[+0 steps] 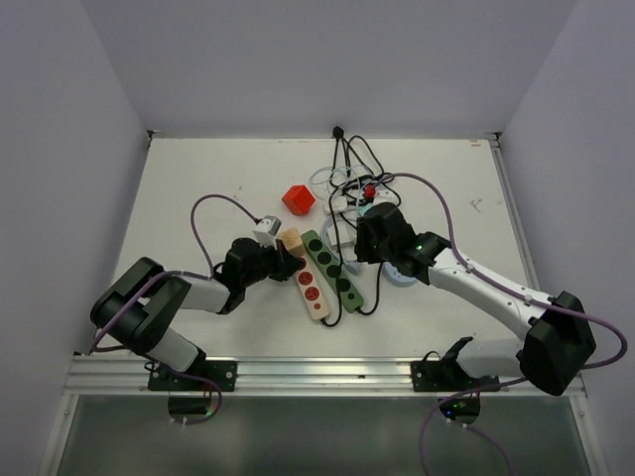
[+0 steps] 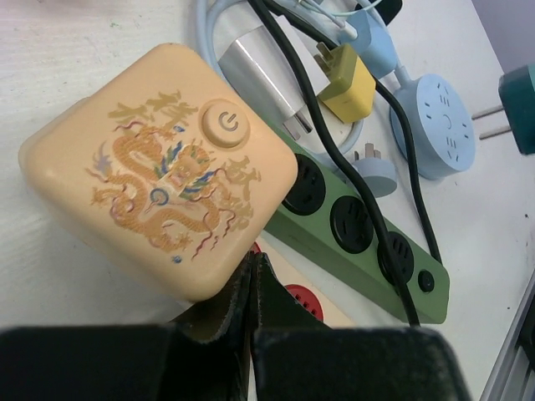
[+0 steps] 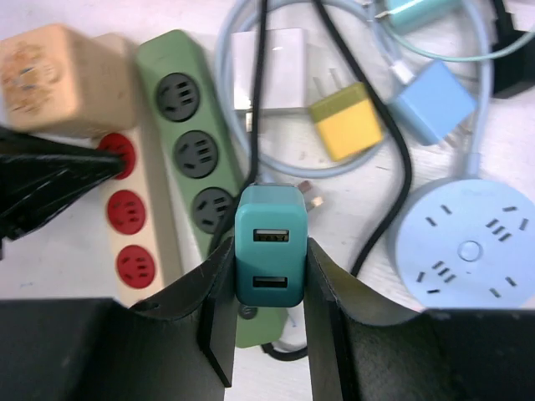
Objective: Pull the plug off the socket
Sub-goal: Remove the plug from the socket, then place the plug at the center of the board.
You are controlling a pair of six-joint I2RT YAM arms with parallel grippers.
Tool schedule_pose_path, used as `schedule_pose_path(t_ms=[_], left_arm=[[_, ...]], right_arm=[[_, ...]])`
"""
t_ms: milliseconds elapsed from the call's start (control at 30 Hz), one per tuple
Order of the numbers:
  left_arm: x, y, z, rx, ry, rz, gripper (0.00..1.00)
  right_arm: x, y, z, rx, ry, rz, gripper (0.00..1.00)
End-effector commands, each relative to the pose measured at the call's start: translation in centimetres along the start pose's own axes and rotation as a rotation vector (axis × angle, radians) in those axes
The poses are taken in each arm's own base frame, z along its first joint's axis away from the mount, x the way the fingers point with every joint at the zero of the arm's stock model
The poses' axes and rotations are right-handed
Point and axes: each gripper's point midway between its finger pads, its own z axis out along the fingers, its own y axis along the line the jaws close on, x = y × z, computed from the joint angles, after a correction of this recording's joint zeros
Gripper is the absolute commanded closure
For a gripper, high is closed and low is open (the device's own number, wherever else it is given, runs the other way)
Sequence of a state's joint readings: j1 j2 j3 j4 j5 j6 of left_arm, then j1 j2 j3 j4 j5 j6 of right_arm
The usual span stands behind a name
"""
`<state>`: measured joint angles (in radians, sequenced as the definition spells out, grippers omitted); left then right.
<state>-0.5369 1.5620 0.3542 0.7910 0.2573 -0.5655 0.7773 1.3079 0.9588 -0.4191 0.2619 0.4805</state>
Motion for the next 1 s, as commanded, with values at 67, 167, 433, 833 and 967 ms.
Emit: schedule_pose_path(t_ms=[67,167,433,833,967], left_arm=[[3.7,3.5,-2.4,-0.15,0.118,0.071,0.94],[2.5,2.3,-2.7,-0.116,0.071,0.112,0.9],[0.3,-0.9,-3.8,-0.001,-0.035,0.186,0.76],[-1.5,-2.8,-5.7,0.072,-0.145,0.232,0.57],[-1.8,-2.7,-6.0,0.06,-0.158,0.233,0.55]], right_arm=[[-1.3,-3.2,0.5,-0.005,-0.021,0.119,0.97],[-2.0,-6.5,1.2,0.046,-0.024,0.194,0.96],[-3.1,-14.8,2.9,0.098,-0.032,0.423,0.92],[-1.5,-18.8,7.6,0.062,0.042,0.567,0.68],[-1.2,-19.0,7.7,0.069,0.062,0.562,0.54]])
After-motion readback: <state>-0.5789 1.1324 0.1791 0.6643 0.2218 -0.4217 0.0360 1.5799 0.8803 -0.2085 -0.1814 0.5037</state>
